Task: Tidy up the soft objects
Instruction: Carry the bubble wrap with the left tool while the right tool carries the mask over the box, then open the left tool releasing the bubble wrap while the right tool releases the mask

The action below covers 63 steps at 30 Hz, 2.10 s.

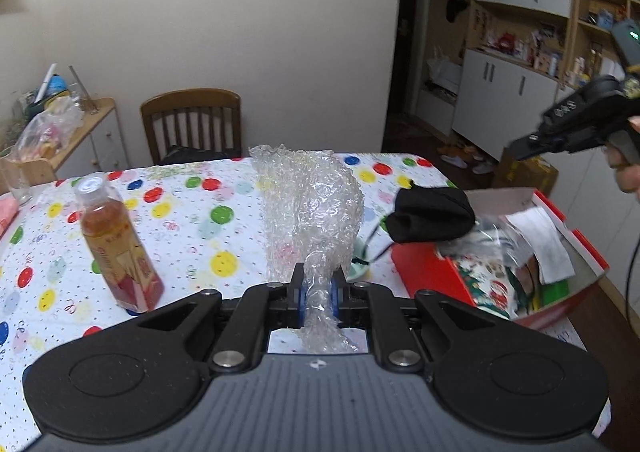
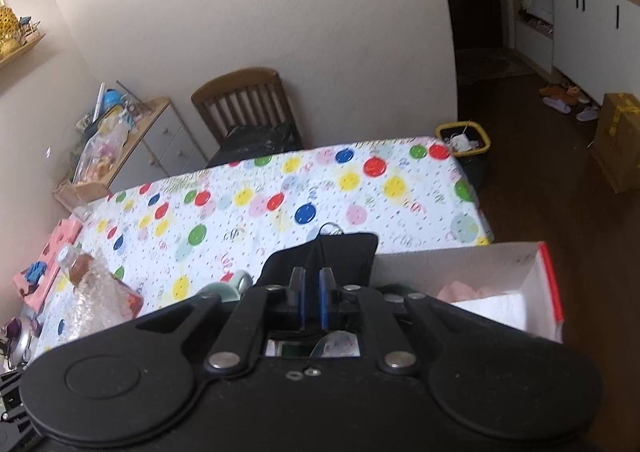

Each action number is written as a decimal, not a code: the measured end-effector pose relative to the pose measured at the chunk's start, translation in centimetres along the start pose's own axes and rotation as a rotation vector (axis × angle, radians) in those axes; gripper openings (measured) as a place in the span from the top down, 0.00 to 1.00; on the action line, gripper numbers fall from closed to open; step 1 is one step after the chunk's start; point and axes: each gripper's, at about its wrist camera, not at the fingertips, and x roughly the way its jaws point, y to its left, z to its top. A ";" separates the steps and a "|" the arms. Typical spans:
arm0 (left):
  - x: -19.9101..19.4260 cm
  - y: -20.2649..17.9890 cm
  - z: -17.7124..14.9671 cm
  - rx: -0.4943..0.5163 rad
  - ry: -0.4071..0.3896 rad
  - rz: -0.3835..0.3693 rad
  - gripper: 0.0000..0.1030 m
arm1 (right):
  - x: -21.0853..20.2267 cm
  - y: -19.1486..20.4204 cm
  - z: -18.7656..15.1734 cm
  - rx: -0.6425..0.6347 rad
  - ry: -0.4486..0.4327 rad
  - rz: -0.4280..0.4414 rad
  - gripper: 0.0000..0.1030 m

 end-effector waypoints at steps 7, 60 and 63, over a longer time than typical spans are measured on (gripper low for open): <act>0.2 -4.3 0.2 0.143 -0.001 -0.093 0.90 | -0.5 -1.2 -0.7 0.022 -0.002 0.011 0.93; 15.0 -23.5 0.1 0.356 0.319 -0.359 0.86 | -5.1 -12.9 -7.8 0.061 0.080 -0.025 0.60; 14.7 -23.3 0.1 0.351 0.315 -0.367 0.78 | -5.3 -12.7 -7.9 0.055 0.076 -0.021 0.56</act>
